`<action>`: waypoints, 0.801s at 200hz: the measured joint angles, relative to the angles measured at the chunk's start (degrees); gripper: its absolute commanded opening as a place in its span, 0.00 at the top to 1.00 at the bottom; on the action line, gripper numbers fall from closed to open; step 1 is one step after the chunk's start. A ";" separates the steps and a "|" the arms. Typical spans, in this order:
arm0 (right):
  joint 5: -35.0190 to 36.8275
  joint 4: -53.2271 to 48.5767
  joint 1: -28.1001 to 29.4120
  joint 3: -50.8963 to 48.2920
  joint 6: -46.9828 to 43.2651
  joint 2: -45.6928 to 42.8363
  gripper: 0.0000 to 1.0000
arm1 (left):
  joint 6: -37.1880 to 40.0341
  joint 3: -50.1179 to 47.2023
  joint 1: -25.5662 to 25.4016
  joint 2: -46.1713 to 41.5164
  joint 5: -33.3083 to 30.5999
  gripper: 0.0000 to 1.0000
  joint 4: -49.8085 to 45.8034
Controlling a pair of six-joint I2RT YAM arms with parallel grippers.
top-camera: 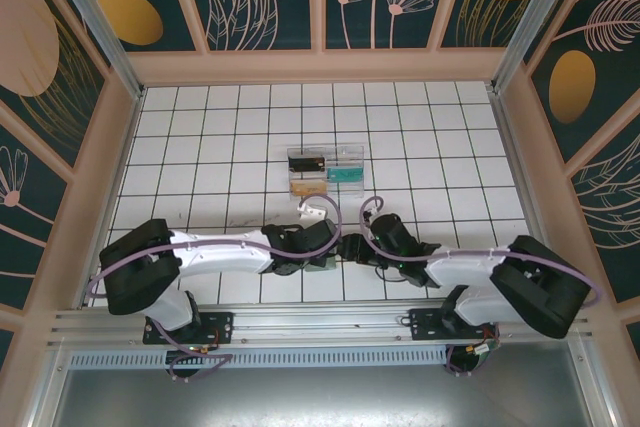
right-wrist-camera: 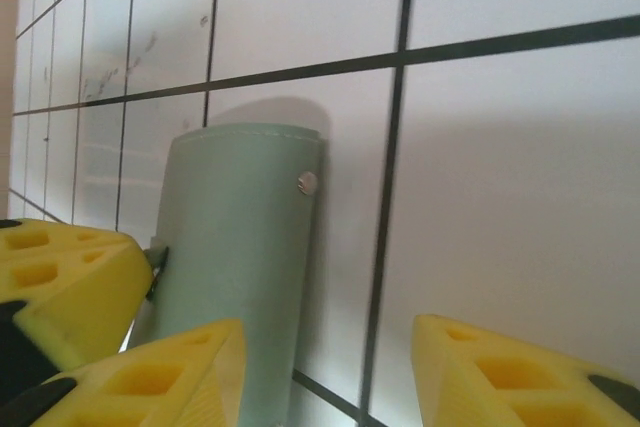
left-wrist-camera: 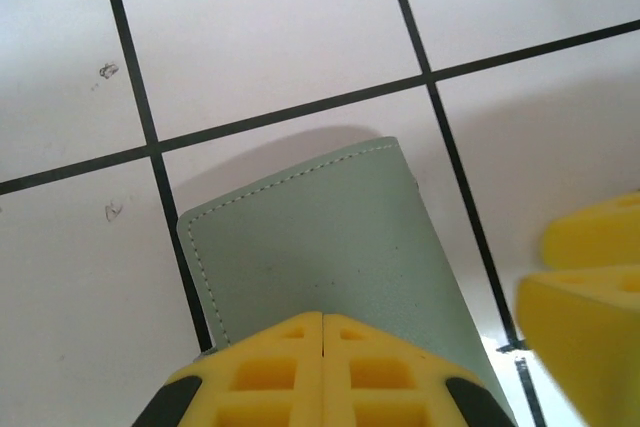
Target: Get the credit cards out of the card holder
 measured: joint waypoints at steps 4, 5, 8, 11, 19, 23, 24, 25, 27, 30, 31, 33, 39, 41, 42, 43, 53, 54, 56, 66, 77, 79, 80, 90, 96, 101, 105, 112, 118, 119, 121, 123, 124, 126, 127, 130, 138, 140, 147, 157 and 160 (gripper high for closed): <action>-0.52 0.59 -0.13 0.22 0.00 0.68 0.51 | -0.02 -0.26 0.02 -0.24 0.15 1.00 0.50; -0.76 0.85 -0.17 0.28 0.02 0.90 0.51 | -0.02 -0.33 0.02 -0.31 0.20 1.00 0.61; -1.14 1.31 -0.26 0.42 0.02 1.36 0.51 | -0.02 -0.52 0.04 -0.50 0.28 1.00 1.05; -1.60 1.86 -0.42 0.50 0.02 1.79 0.51 | -0.02 -0.66 0.04 -0.68 0.31 1.00 1.38; -2.95 3.45 -0.87 0.70 0.07 2.99 0.50 | 0.00 -0.94 0.04 -0.98 0.48 1.00 2.14; -3.52 4.11 -1.05 0.79 0.11 3.48 0.50 | -0.02 -1.03 0.04 -1.11 0.52 1.00 2.51; -3.78 4.39 -1.09 0.81 0.11 3.67 0.50 | 0.00 -1.05 0.04 -1.16 0.52 1.00 2.58; -3.89 4.52 -1.14 0.81 0.11 3.76 0.50 | -0.02 -1.07 0.04 -1.18 0.52 1.00 2.64; -4.15 4.94 -1.27 0.83 0.15 4.02 0.50 | -0.02 -1.09 0.04 -1.22 0.52 1.00 2.82; -4.57 5.42 -1.36 0.90 0.28 4.42 0.50 | -0.02 -1.14 0.04 -1.29 0.55 1.00 3.02; -4.74 5.64 -1.40 0.92 0.28 4.57 0.50 | 0.00 -1.14 0.04 -1.31 0.57 1.00 3.13; -5.01 6.01 -1.49 0.94 0.35 4.81 0.50 | -0.02 -1.16 0.04 -1.36 0.63 1.00 3.21; -5.84 7.02 -1.75 1.01 0.55 5.49 0.51 | -0.02 -1.20 0.04 -1.44 0.68 1.00 3.56; -6.05 7.34 -1.79 1.03 0.66 5.70 0.51 | 0.00 -1.20 0.04 -1.46 0.70 1.00 3.65; -6.23 7.56 -1.84 1.05 0.72 5.90 0.51 | 0.00 -1.22 0.04 -1.49 0.70 1.00 3.72; -6.29 7.69 -1.86 1.05 0.74 5.99 0.51 | -0.02 -1.25 0.04 -1.49 0.70 1.00 3.78; -7.67 9.38 -2.27 1.11 1.05 7.13 0.52 | -0.02 -1.29 0.04 -1.66 0.70 1.00 3.96; -7.76 9.49 -2.32 1.11 1.11 7.19 0.52 | -0.02 -1.31 0.04 -1.70 0.70 1.00 4.00; -8.04 9.84 -2.38 1.11 1.14 7.43 0.53 | -0.02 -1.36 0.04 -1.75 0.70 1.00 4.04; -9.38 11.43 -2.73 1.14 1.60 8.52 0.55 | -0.04 -1.55 0.04 -2.05 0.68 1.00 4.37; -10.64 13.03 -3.15 1.14 2.27 9.73 0.59 | -0.07 -1.79 0.04 -2.47 0.61 1.00 4.66; -10.86 13.35 -3.19 1.14 2.51 9.92 0.61 | -0.09 -1.86 0.04 -2.56 0.63 1.00 4.70; -10.93 13.44 -3.23 1.14 2.58 9.99 0.61 | -0.09 -1.88 0.04 -2.58 0.63 1.00 4.74; -12.11 14.51 -3.37 1.14 3.08 10.97 0.65 | -0.26 -2.21 0.07 -2.93 0.63 1.00 5.03; -12.83 15.06 -3.37 1.14 3.72 11.54 0.69 | -0.35 -2.34 0.04 -3.10 0.66 1.00 5.07; -13.33 15.61 -3.37 1.14 4.22 11.98 0.73 | -0.48 -2.43 0.04 -3.21 0.66 1.00 5.07; -13.75 16.09 -3.37 1.14 4.28 12.26 0.75 | -0.57 -2.54 0.04 -3.26 0.68 1.00 5.07; -14.34 16.79 -3.37 1.14 4.74 12.61 0.76 | -0.72 -2.71 0.04 -3.30 0.66 1.00 5.18; -14.78 17.20 -3.37 1.16 5.07 12.81 0.76 | -0.92 -2.95 0.04 -3.41 0.59 1.00 5.22; -14.82 17.27 -3.37 1.16 5.18 12.87 0.76 | -0.92 -2.97 0.04 -3.41 0.59 1.00 5.25; -14.86 17.31 -3.37 1.18 5.31 12.90 0.76 | -0.94 -3.08 0.04 -3.43 0.55 1.00 5.25; -14.95 17.35 -3.37 1.20 5.33 12.94 0.76 | -1.03 -3.17 0.04 -3.54 0.48 1.00 5.27; -14.99 17.38 -3.37 1.22 5.33 12.96 0.76 | -1.05 -3.21 0.04 -3.58 0.48 1.00 5.27; -15.08 17.38 -3.37 1.27 5.40 13.03 0.76 | -1.14 -3.32 0.04 -3.67 0.48 1.00 5.29; -15.10 17.38 -3.37 1.27 5.44 13.05 0.76 | -1.14 -3.39 0.04 -3.69 0.46 1.00 5.31; -15.19 17.35 -3.37 1.38 5.42 13.14 0.76 | -1.20 -3.61 0.04 -3.96 0.42 1.00 5.40; -15.39 17.22 -3.37 1.86 5.42 13.44 0.76 | -1.40 -4.11 0.04 -4.63 0.26 1.00 5.57; -15.45 17.18 -3.37 1.99 5.42 13.51 0.76 | -1.46 -4.26 0.04 -4.87 0.22 1.00 5.68; -15.74 17.18 -3.32 2.47 5.40 13.81 0.76 | -1.57 -4.83 0.07 -5.84 0.04 1.00 5.84; -16.09 17.22 -3.30 3.06 5.40 14.27 0.77 | -1.79 -5.49 0.24 -7.17 -0.11 1.00 5.92; -16.24 17.33 -3.30 3.28 5.40 14.47 0.77 | -1.84 -5.66 0.31 -7.56 -0.13 1.00 5.92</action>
